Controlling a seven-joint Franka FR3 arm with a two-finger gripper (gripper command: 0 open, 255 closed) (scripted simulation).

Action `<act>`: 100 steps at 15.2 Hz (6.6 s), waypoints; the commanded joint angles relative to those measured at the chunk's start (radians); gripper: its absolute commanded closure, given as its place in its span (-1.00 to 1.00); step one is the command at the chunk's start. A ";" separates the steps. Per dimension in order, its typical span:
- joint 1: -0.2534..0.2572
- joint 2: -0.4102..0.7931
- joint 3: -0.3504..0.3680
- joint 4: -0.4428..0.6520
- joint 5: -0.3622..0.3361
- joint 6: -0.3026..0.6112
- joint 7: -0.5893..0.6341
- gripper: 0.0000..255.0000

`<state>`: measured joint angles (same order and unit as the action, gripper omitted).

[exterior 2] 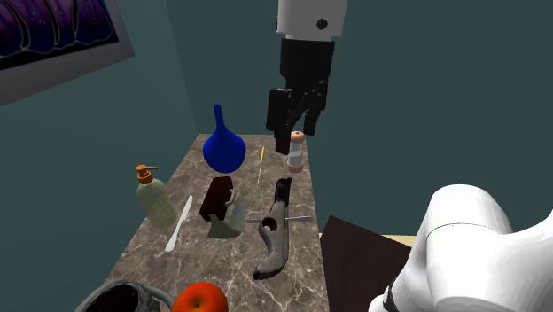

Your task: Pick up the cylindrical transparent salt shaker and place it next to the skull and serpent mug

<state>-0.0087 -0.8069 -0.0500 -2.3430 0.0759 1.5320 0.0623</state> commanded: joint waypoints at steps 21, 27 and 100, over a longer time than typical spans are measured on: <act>-0.076 0.463 -0.396 0.102 -0.104 0.333 -0.433 -1.00; -0.084 0.684 -0.503 0.227 -0.021 0.397 -0.593 -1.00; -0.259 1.123 -0.580 0.901 0.211 0.048 -0.823 1.00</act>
<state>-0.2652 0.3170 -0.6288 -1.4534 0.2880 1.5929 -0.7610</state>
